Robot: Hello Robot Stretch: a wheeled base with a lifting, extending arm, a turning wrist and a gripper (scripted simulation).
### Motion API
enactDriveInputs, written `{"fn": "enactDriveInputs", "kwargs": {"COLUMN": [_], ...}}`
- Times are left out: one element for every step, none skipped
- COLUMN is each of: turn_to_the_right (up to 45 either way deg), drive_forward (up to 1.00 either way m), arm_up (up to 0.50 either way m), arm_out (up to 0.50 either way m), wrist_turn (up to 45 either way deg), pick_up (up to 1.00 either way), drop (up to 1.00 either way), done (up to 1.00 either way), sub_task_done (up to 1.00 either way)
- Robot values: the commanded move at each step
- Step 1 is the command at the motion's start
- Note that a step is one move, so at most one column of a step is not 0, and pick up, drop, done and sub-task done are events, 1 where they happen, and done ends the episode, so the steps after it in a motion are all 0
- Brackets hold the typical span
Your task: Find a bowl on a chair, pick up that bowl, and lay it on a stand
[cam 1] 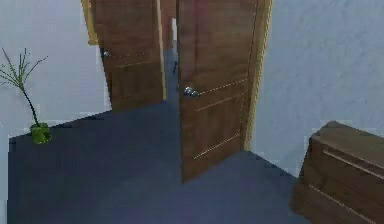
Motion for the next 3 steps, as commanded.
{"fn": "enactDriveInputs", "kwargs": {"turn_to_the_right": [-30.0, 0.0, 0.0], "drive_forward": [0.00, 1.00, 0.35], "arm_up": [0.00, 0.00, 0.00], "arm_out": [0.00, 0.00, 0.00], "wrist_turn": [0.0, 0.0, 0.0], "pick_up": [0.00, 0.00, 0.00], "drop": [0.00, 0.00, 0.00], "done": [0.00, 0.00, 0.00], "sub_task_done": [0.00, 0.00, 0.00]}}
